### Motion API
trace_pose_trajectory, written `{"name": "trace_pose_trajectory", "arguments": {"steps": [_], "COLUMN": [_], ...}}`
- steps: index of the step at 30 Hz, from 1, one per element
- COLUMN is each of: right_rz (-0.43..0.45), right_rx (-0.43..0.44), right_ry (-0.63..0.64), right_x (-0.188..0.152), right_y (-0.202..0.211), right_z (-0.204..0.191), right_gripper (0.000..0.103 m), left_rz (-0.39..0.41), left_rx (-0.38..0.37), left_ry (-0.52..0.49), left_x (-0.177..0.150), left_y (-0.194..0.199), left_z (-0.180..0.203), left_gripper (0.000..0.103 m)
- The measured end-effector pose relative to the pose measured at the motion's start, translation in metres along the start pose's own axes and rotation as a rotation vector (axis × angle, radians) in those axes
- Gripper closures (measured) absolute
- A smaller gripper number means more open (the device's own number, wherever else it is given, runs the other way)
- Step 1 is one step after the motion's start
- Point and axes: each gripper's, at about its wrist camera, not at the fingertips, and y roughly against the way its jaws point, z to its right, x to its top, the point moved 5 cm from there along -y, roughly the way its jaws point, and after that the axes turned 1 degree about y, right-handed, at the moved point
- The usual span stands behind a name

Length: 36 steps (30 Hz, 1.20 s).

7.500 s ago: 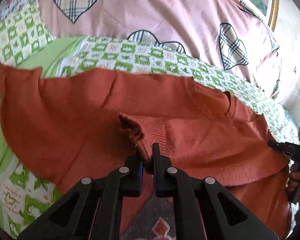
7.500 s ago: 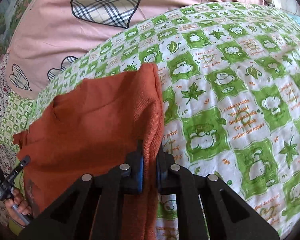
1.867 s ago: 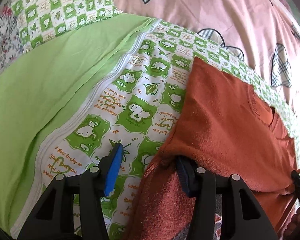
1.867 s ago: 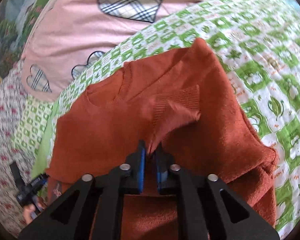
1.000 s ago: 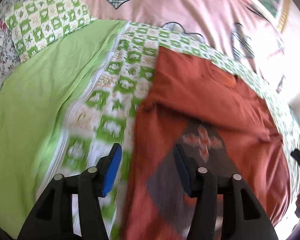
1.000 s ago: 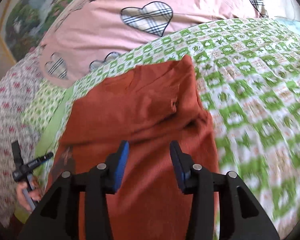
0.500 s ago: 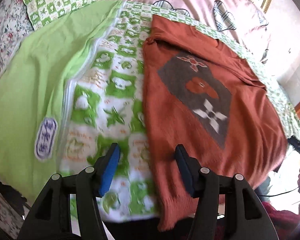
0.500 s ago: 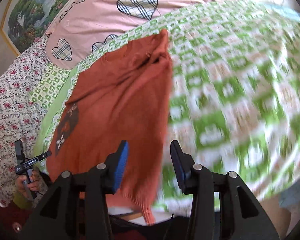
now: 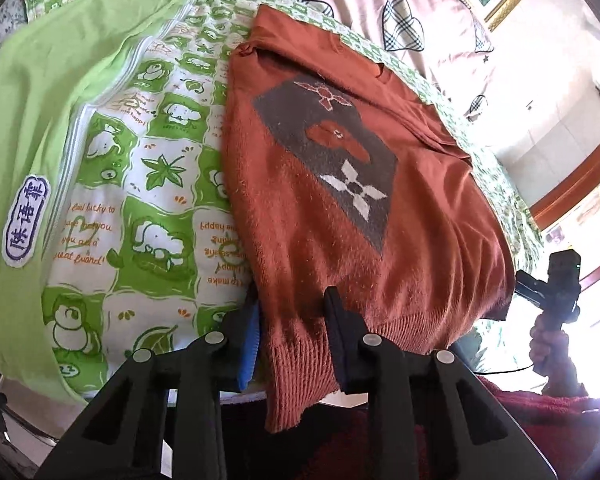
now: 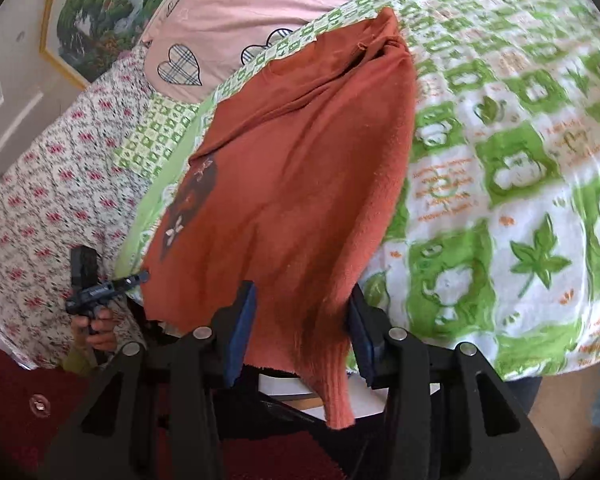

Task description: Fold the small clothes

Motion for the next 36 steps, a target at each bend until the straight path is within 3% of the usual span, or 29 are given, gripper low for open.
{"name": "trace_pose_trajectory", "arguments": {"steps": [1,2,4,7,12,16,20,28,36], "right_rz": [0.008,0.007,-0.014,0.004,0.006,0.105,0.192,0.301,0.361], "right_rx": [0.012,0.015,-0.015,-0.033,-0.002,0.115,0.139,0.114,0.028], "right_ry": [-0.012,-0.015,-0.014,-0.028,-0.044,-0.025,0.000,0.022,0.049], "right_x": [-0.001,-0.002,-0.004,-0.009,-0.018,0.003,0.037,0.112,0.205], "right_y": [-0.001,-0.002,-0.006,0.011,0.024,0.038,0.046,0.035,0.004], "right_z": [0.002,0.003,0.007,0.015,0.016,-0.007,-0.020,-0.016,0.003], "right_gripper": [0.061,0.074,0.096,0.097,0.097,0.097,0.097,0.097,0.097], "left_rz": [0.004,0.008,0.019,0.054,0.094,0.169,0.261,0.414,0.464], "left_rx": [0.010,0.019,0.043,0.056,0.033,0.001,-0.033,-0.065,-0.029], "left_ry": [-0.013,-0.030,-0.068,-0.092,-0.032,-0.017,0.022,0.050,0.038], "left_x": [0.000,0.000,0.000,-0.005,-0.007,0.007,0.033,0.128,0.229], "left_y": [-0.002,-0.004,-0.004,0.005,0.015,0.035,0.051,0.049,0.011], "left_z": [0.001,0.003,0.007,0.009,0.004,0.012,0.015,0.018,0.018], "left_gripper": [0.082,0.092,0.097,0.099,0.099,0.099,0.099,0.100,0.101]}}
